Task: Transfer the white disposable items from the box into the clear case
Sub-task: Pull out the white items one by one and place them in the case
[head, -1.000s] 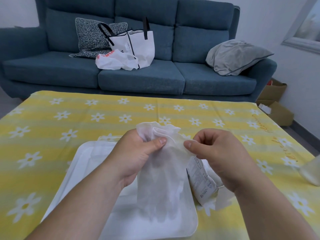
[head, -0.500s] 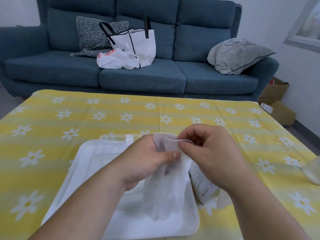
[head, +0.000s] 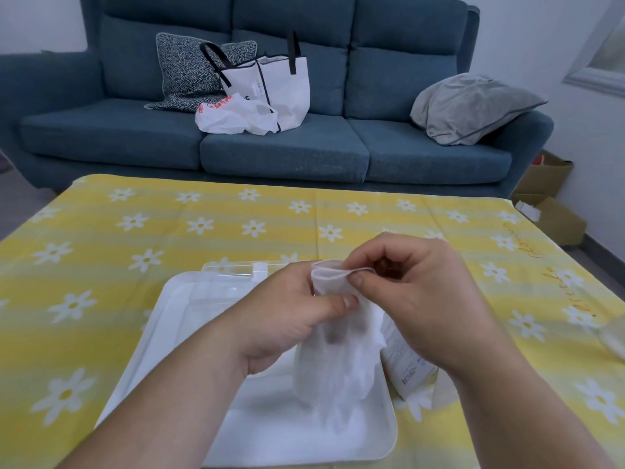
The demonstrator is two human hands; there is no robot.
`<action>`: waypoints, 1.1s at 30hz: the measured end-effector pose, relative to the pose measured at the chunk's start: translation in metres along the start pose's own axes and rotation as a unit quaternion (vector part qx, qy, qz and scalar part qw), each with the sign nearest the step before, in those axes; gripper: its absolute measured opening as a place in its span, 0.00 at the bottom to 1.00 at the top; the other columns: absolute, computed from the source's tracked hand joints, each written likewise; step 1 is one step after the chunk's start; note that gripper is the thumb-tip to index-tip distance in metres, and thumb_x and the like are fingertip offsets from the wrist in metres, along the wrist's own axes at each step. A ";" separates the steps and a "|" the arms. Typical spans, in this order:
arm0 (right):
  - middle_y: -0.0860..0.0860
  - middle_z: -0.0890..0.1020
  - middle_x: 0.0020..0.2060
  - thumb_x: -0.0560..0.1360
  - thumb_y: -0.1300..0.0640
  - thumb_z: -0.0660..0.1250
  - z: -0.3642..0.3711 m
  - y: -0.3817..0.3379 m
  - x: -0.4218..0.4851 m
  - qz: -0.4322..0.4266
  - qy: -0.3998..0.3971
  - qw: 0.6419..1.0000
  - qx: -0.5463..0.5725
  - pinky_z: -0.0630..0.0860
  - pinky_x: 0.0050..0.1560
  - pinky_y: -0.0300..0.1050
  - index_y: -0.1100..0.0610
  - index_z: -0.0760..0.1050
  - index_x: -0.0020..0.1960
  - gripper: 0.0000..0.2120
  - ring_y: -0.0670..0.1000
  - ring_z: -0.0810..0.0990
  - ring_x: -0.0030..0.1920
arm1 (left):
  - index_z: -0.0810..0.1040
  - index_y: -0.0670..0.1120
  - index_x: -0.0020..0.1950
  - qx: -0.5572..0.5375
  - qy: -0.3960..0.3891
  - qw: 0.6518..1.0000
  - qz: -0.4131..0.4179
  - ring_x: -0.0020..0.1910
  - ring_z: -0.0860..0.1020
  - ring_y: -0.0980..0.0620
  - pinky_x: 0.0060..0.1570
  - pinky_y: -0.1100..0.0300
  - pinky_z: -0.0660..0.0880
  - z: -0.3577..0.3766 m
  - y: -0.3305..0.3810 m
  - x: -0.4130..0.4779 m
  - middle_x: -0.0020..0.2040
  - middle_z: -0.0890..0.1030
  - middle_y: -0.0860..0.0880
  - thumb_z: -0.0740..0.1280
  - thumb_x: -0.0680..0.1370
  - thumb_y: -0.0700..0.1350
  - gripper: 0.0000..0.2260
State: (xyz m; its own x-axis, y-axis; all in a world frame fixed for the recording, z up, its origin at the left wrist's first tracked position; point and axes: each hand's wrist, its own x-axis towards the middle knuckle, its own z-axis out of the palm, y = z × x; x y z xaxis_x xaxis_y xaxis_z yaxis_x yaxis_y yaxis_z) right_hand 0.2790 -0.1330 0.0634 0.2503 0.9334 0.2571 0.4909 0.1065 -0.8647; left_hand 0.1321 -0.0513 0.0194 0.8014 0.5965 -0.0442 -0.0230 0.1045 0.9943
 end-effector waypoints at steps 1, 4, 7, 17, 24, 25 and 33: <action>0.47 0.85 0.35 0.72 0.66 0.73 0.000 0.001 0.000 0.008 0.008 1.000 -0.008 0.78 0.40 0.43 0.50 0.84 0.38 0.11 0.48 0.81 0.38 | 0.84 0.48 0.55 0.000 0.007 1.000 -0.002 0.48 0.81 0.50 0.46 0.58 0.76 0.000 0.000 0.000 0.49 0.84 0.46 0.66 0.75 0.39 0.12; 0.44 0.83 0.37 0.70 0.62 0.74 0.002 0.007 0.002 0.016 0.038 0.997 -0.072 0.71 0.36 0.31 0.47 0.82 0.42 0.10 0.41 0.78 0.38 | 0.84 0.47 0.59 0.019 0.024 1.000 -0.002 0.52 0.82 0.48 0.51 0.53 0.76 0.001 0.002 -0.001 0.54 0.85 0.44 0.65 0.78 0.37 0.13; 0.37 0.80 0.52 0.69 0.58 0.74 0.002 0.009 0.003 -0.008 0.034 0.987 -0.160 0.70 0.48 0.30 0.41 0.78 0.57 0.20 0.37 0.76 0.54 | 0.84 0.48 0.58 0.080 0.036 0.996 0.017 0.52 0.81 0.52 0.53 0.55 0.75 0.002 0.006 -0.003 0.53 0.86 0.47 0.62 0.82 0.35 0.14; 0.46 0.82 0.30 0.74 0.58 0.70 -0.003 -0.014 0.008 -0.001 -0.029 0.993 -0.118 0.72 0.32 0.42 0.51 0.83 0.38 0.07 0.44 0.76 0.30 | 0.78 0.50 0.59 0.092 0.104 0.985 0.106 0.48 0.84 0.47 0.47 0.51 0.82 -0.017 0.021 -0.010 0.52 0.85 0.46 0.78 0.67 0.35 0.23; 0.60 0.79 0.33 0.70 0.62 0.68 0.005 -0.023 0.017 0.034 0.000 0.981 0.193 0.70 0.32 0.48 0.67 0.79 0.42 0.07 0.54 0.75 0.32 | 0.84 0.41 0.55 0.035 -0.017 0.997 -0.060 0.53 0.84 0.47 0.49 0.59 0.78 -0.040 -0.012 -0.023 0.53 0.86 0.43 0.76 0.67 0.38 0.17; 0.59 0.78 0.32 0.71 0.64 0.68 0.005 -0.022 0.019 0.052 0.022 0.977 0.205 0.69 0.31 0.46 0.67 0.79 0.41 0.05 0.53 0.74 0.30 | 0.85 0.41 0.53 0.015 0.002 0.997 -0.070 0.51 0.84 0.48 0.47 0.60 0.78 -0.047 -0.013 -0.026 0.52 0.86 0.43 0.76 0.66 0.39 0.16; 0.57 0.77 0.29 0.75 0.68 0.66 0.044 0.015 0.027 0.231 0.017 0.969 0.086 0.74 0.32 0.48 0.69 0.78 0.42 0.05 0.52 0.75 0.23 | 0.82 0.35 0.54 -0.063 0.183 0.967 -0.165 0.32 0.83 0.42 0.33 0.52 0.81 -0.109 -0.003 -0.048 0.45 0.84 0.34 0.73 0.70 0.34 0.13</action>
State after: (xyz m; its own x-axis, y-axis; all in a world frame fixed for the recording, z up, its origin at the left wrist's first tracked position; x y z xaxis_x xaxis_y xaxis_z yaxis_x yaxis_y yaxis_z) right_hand 0.2570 -0.0909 0.0384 0.4396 0.8832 -0.1634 0.1743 -0.2623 -0.9491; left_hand 0.0289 0.0061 0.0076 0.5133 0.7535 -0.4108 0.1058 0.4194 0.9016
